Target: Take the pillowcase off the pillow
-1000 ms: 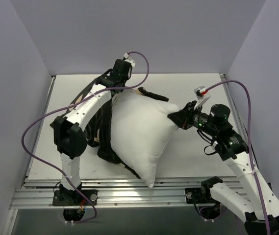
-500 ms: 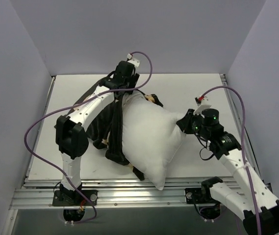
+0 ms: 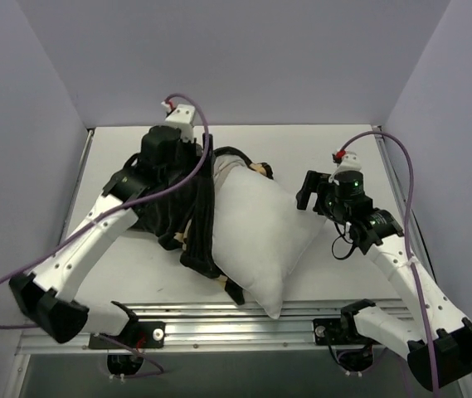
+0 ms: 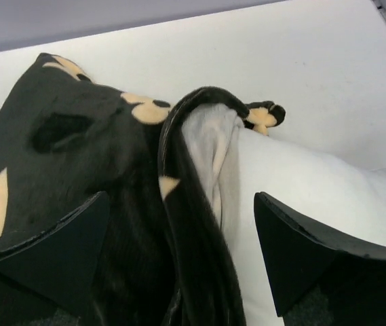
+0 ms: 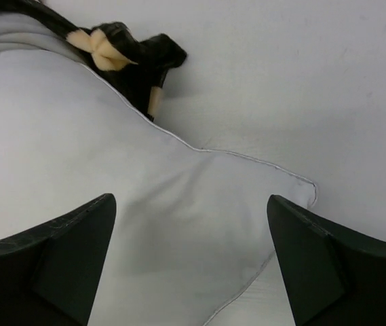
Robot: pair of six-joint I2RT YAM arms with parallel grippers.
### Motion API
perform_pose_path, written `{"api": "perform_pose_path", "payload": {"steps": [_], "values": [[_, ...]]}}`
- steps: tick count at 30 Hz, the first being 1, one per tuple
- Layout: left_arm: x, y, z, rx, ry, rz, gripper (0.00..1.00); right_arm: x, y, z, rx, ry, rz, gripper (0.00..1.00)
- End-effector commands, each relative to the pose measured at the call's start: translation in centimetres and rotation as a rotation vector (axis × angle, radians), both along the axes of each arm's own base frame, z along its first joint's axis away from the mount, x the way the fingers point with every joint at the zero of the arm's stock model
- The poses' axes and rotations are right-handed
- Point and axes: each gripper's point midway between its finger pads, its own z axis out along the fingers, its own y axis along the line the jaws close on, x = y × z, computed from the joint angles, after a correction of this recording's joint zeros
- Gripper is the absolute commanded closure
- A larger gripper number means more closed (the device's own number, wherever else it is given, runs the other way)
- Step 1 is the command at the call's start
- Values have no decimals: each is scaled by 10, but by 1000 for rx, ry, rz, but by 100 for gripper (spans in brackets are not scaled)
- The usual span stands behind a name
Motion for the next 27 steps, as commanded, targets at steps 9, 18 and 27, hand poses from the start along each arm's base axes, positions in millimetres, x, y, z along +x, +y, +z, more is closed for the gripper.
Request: {"api": "perform_pose_path", "payload": {"steps": [9, 18, 27], "values": [[-107, 55, -125, -155, 277, 122, 1, -24, 22, 66, -43, -165, 205, 8], [-43, 42, -138, -182, 201, 133, 1, -51, 107, 32, -125, -110, 414, 9], [13, 31, -102, -186, 106, 131, 1, -82, 175, 29, -416, -202, 495, 5]]}}
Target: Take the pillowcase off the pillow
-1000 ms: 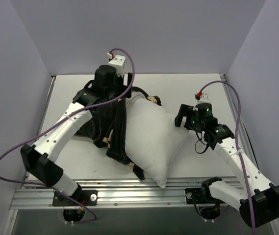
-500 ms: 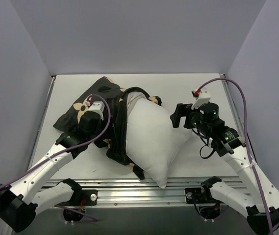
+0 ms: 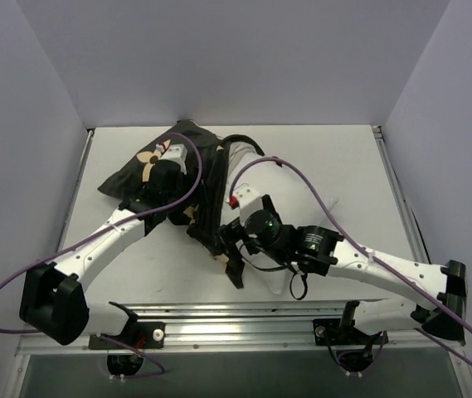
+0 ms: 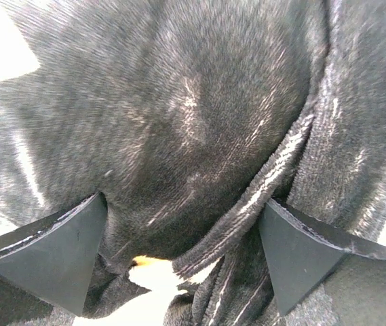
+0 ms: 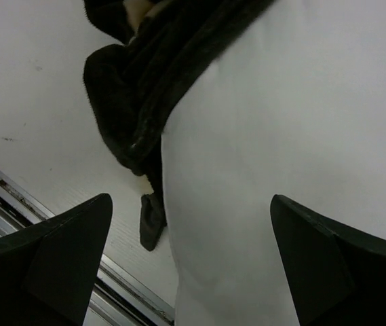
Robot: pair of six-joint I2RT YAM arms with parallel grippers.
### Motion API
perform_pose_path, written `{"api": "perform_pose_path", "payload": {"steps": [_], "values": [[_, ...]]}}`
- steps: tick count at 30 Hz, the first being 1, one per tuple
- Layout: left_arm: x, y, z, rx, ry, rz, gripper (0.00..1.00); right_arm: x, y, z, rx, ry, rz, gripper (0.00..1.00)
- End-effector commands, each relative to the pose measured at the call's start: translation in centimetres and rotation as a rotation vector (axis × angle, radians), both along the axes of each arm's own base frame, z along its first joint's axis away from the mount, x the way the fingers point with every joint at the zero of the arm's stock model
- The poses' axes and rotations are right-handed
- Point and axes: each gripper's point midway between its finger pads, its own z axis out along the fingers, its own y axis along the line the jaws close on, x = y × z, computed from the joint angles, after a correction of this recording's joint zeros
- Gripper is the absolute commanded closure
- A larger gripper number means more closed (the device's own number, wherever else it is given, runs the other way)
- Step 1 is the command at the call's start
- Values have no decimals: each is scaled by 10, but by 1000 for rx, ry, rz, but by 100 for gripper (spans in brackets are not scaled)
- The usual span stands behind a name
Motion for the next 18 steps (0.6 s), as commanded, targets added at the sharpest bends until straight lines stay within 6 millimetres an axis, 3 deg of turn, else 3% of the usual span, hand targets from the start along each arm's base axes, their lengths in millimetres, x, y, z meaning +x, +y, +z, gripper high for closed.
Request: {"api": "perform_pose_path", "payload": {"steps": [1, 4, 8, 12, 18], "values": [[35, 0, 53, -50, -156, 22, 2, 6, 3, 12, -133, -139, -68, 3], [28, 3, 62, -55, -146, 16, 2, 3, 8, -9, -265, -164, -60, 0], [5, 24, 76, -28, -159, 55, 2, 13, -1, -32, -406, -200, -112, 0], [-19, 54, 68, 41, -134, 111, 2, 19, -9, -49, -492, -215, -120, 0], [-51, 75, 46, 69, -66, 134, 2, 21, -6, -86, -541, -149, -60, 0]]}}
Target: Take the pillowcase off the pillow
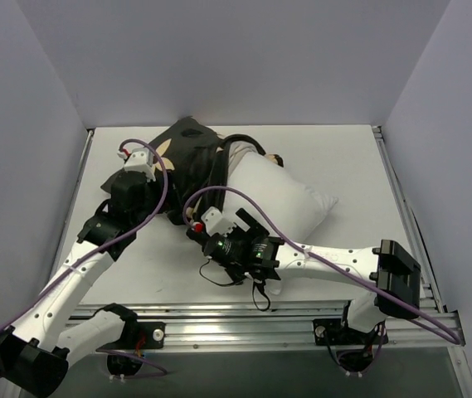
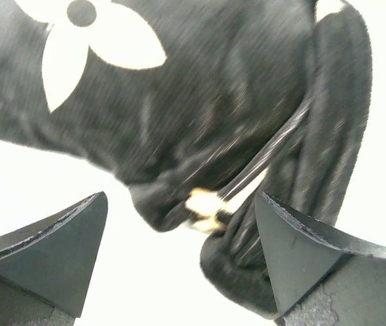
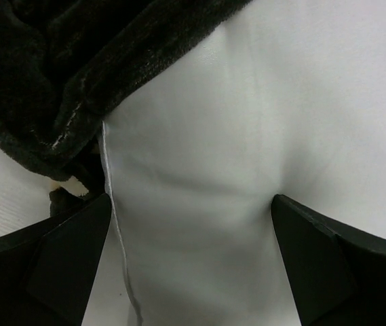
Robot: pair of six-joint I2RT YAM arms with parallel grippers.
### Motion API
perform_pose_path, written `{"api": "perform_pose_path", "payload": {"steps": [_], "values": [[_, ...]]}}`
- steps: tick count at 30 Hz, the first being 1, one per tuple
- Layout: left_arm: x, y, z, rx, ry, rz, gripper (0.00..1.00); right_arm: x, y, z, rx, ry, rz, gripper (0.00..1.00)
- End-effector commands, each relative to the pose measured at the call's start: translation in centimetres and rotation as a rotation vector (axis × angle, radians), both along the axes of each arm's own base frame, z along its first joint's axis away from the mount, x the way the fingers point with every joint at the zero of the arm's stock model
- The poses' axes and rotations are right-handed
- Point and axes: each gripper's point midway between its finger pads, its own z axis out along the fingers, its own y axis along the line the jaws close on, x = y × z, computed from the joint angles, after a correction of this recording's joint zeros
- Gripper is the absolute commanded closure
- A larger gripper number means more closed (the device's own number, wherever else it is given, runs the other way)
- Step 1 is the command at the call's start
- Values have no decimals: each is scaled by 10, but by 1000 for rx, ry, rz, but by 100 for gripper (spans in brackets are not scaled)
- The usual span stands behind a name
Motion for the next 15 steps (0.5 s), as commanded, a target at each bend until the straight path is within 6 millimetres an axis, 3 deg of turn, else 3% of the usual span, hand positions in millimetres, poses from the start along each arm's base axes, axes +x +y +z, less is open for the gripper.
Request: {"api": "perform_pose_path", "payload": {"steps": [1, 6, 8, 9, 11, 12, 13, 15], "values": [[-19, 15, -28, 42, 84, 22, 2, 8, -14, -25, -79, 23, -10, 0], [-36, 11, -45, -10, 130, -1, 2, 23, -24, -51, -104, 67, -55, 1], [-42, 9, -55, -25, 146, -15, 2, 32, -29, -58, -97, 85, -83, 12], [-41, 7, -56, -34, 143, -19, 2, 34, -27, -60, -78, 97, -83, 33], [-44, -1, -62, -73, 163, -44, 2, 40, -26, -58, -52, 97, -93, 63], [-43, -6, -61, -94, 158, -57, 2, 42, -21, -56, -29, 95, -89, 90], [-43, -11, -63, -110, 166, -71, 2, 42, -17, -50, 4, 101, -78, 100], [-41, -24, -61, -168, 163, -113, 2, 43, -8, -41, 62, 100, -58, 100]]}}
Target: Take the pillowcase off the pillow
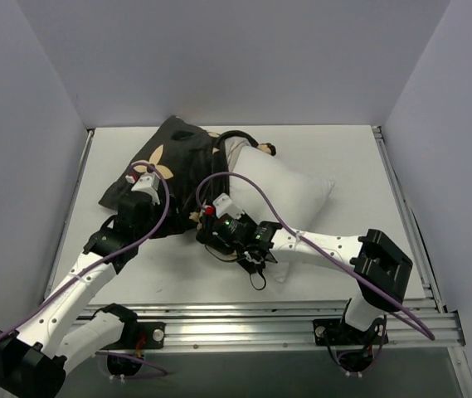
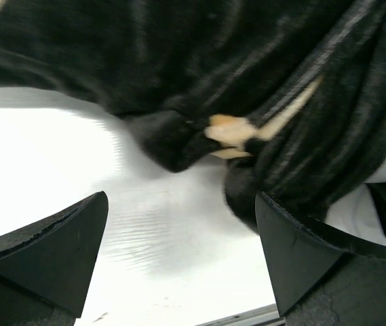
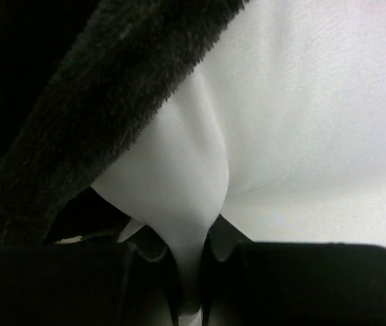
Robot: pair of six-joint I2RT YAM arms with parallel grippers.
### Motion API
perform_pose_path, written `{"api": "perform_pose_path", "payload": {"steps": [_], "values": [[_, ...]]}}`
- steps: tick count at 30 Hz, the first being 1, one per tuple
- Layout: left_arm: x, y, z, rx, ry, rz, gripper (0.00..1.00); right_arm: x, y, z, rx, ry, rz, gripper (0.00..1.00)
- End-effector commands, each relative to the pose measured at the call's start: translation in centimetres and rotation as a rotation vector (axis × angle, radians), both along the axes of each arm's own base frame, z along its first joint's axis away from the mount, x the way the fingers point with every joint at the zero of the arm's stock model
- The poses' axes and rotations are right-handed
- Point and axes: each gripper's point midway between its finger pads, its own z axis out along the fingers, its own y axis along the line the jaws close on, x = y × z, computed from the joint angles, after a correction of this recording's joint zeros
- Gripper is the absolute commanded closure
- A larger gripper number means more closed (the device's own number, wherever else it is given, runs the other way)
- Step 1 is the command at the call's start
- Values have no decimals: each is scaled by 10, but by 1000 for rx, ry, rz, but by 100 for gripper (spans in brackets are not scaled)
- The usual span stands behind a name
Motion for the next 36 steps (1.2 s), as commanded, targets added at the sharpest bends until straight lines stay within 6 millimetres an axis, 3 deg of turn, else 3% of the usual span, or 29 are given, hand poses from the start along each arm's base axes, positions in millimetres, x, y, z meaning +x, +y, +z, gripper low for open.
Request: {"api": "perform_pose_path", "payload": {"steps": [1, 9, 16, 18, 22, 23, 25, 27, 31, 33, 36], "values": [[9, -30, 15, -148, -39, -65, 2, -5, 26, 13, 159, 44, 64, 100], [23, -72, 20, -285, -79, -162, 2, -1, 32, 54, 336, 19, 89, 100], [37, -93, -2, -234, -41, -182, 0, -1, 33, 74, 388, 1, 106, 100], [40, -98, -1, -232, -51, -187, 8, 0, 34, 76, 402, 0, 108, 100], [43, -102, -10, -201, -21, -189, 43, 1, 28, 85, 418, -22, 90, 100], [44, -100, -8, -183, -25, -184, 64, 3, 23, 86, 418, -28, 71, 100], [49, -80, 1, -120, -53, -115, 80, 6, 9, 93, 427, -46, 35, 100], [53, -53, 8, -54, -67, -37, 88, 12, -14, 104, 455, -64, -33, 100], [61, 18, 25, 80, -118, 222, 98, 16, -57, 127, 544, -97, -138, 100], [62, 35, 26, 94, -119, 287, 98, 19, -80, 135, 584, -105, -194, 100], [64, 46, 19, 86, -107, 353, 98, 16, -108, 158, 655, -141, -244, 100]]}}
